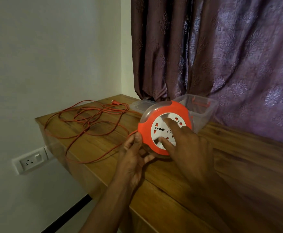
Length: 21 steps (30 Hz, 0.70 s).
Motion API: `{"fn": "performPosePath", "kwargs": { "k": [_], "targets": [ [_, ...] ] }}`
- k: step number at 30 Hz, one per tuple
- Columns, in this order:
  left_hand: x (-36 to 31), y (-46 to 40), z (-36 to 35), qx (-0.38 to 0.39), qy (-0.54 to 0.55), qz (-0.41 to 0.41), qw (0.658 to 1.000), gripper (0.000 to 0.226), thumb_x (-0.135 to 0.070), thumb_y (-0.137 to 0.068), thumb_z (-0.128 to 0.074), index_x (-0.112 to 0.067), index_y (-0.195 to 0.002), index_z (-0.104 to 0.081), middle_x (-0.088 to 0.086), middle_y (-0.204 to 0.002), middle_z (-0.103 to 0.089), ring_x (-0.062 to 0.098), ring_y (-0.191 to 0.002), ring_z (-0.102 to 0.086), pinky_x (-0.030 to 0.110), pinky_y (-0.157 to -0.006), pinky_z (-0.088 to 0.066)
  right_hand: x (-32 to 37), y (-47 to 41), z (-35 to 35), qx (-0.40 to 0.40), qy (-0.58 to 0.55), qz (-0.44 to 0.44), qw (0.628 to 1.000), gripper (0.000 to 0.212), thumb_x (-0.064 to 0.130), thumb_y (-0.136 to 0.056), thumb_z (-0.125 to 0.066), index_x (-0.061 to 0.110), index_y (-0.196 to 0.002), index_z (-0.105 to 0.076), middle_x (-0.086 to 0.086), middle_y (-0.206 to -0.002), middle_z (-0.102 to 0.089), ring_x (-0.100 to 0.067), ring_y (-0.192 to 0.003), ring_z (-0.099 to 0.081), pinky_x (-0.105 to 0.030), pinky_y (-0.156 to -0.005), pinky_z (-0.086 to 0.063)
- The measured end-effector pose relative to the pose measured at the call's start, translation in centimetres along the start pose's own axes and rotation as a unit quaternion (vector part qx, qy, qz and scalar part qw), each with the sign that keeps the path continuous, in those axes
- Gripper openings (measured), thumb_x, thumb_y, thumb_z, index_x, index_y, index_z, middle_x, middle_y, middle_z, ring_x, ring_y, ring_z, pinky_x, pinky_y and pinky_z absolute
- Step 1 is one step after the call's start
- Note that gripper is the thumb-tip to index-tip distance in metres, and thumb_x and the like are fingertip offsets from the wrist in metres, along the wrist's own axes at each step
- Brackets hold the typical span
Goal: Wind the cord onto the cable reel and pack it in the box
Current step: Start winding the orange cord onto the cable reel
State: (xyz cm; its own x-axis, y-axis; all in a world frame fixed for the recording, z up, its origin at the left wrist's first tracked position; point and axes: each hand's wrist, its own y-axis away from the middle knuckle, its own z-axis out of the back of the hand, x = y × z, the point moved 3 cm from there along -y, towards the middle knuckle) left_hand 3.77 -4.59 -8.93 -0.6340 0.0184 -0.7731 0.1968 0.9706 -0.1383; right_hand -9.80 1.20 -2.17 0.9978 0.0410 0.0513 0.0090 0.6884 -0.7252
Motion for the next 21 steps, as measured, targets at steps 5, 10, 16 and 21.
{"fn": "performPosePath", "kwargs": {
  "k": [5,10,16,21],
  "targets": [
    [-0.1,0.1,-0.3,0.006,-0.030,-0.006,1.000,0.030,-0.025,-0.100,-0.052,-0.009,-0.120,-0.067,0.011,-0.107,-0.077,0.025,-0.094,-0.075,0.053,-0.083,-0.061,-0.9,-0.1,-0.7,-0.016,-0.041,-0.066,0.997,0.060,0.077,-0.077,-0.044,0.040,-0.123,-0.039,0.003,-0.069,-0.069,-0.028,-0.065,-0.067,-0.028,-0.051,-0.040],
    [0.0,0.2,-0.4,0.017,-0.046,-0.009,0.999,0.028,-0.031,-0.089,-0.060,-0.015,-0.107,-0.073,0.008,-0.103,-0.079,0.024,-0.094,-0.075,0.052,-0.084,-0.060,-1.5,0.0,-1.2,0.001,-0.110,-0.155,0.982,0.055,0.075,-0.073,-0.051,0.039,-0.113,-0.039,-0.004,-0.075,-0.069,-0.033,-0.076,-0.066,-0.035,-0.060,-0.049],
    [0.3,0.2,-0.4,0.026,-0.078,-0.020,0.996,0.021,-0.035,-0.085,-0.065,-0.024,-0.096,-0.079,0.006,-0.100,-0.079,0.023,-0.093,-0.076,0.042,-0.075,-0.062,-2.0,0.4,-1.8,0.057,-0.326,-0.313,0.890,0.056,0.070,-0.070,-0.059,0.029,-0.106,-0.046,-0.002,-0.094,-0.071,-0.020,-0.089,-0.066,-0.038,-0.075,-0.053],
    [0.1,0.1,-0.5,0.016,-0.071,-0.026,0.997,0.022,-0.035,-0.089,-0.061,-0.024,-0.097,-0.078,0.006,-0.103,-0.079,0.022,-0.095,-0.076,0.042,-0.073,-0.062,-1.6,0.6,-2.1,0.087,-0.549,-0.401,0.728,0.037,0.043,-0.089,-0.063,0.016,-0.107,-0.046,-0.008,-0.072,-0.075,-0.019,-0.034,-0.051,-0.026,-0.041,-0.043]
  ]
}}
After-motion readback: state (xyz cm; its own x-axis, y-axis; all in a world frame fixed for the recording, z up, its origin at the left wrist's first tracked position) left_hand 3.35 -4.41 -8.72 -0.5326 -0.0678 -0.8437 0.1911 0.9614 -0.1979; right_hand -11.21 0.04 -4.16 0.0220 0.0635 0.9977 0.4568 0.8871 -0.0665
